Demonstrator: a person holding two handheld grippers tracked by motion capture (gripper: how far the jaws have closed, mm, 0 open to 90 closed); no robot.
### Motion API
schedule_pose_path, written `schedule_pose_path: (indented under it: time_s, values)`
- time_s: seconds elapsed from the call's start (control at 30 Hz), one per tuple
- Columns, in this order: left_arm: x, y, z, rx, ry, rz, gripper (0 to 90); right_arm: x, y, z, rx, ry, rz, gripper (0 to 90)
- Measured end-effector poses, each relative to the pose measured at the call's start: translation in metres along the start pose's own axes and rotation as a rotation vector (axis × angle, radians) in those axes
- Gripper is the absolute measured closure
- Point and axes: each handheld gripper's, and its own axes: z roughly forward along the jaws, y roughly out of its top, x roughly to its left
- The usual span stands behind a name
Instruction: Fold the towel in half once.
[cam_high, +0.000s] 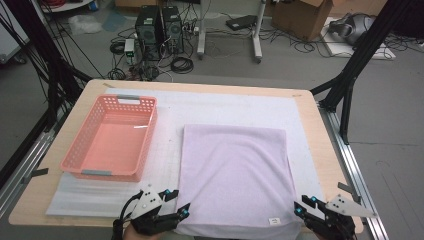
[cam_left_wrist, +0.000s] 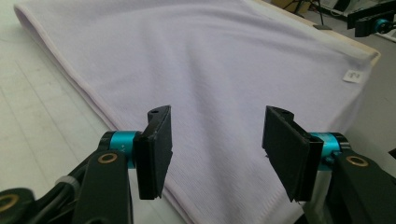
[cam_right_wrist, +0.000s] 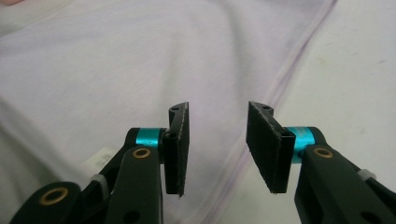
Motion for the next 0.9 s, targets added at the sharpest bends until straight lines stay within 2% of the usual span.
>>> schedule_pose_path:
  time_s: [0.13,0.23,0.37,0.43,0.53,0.67,0.77,0.83,0.9]
  values:
    - [0.008,0.01,0.01,-0.014,0.008,0.0,40.5,-0.018,0.011,0.02,0.013,-0.04,0.056,57.6]
    - [0.017,0.017,0.017,-0.022,0.026,-0.019,40.4,-0.028,0.017,0.039,0.021,-0.061,0.106,63.0]
    - [0.031,0.025,0.031,-0.007,0.042,-0.042,40.2,-0.033,0.023,0.061,0.054,-0.077,0.098,71.0]
    - [0.037,0.028,0.038,-0.001,0.042,-0.052,39.8,-0.034,0.026,0.07,0.061,-0.089,0.117,75.3]
    - [0.043,0.033,0.047,0.01,0.042,-0.054,39.6,-0.033,0.028,0.081,0.111,-0.11,0.101,83.9]
    - [0.054,0.041,0.059,0.022,0.052,-0.074,39.6,-0.035,0.028,0.078,0.134,-0.117,0.08,90.0]
    - [0.063,0.047,0.071,0.031,0.049,-0.09,39.3,-0.039,0.026,0.07,0.161,-0.149,0.058,89.9]
    - [0.068,0.051,0.079,0.032,0.051,-0.089,39.3,-0.046,0.024,0.065,0.129,-0.127,0.091,89.0]
    - [0.072,0.055,0.088,0.023,0.063,-0.092,39.6,-0.051,0.026,0.064,0.085,-0.105,0.121,82.8]
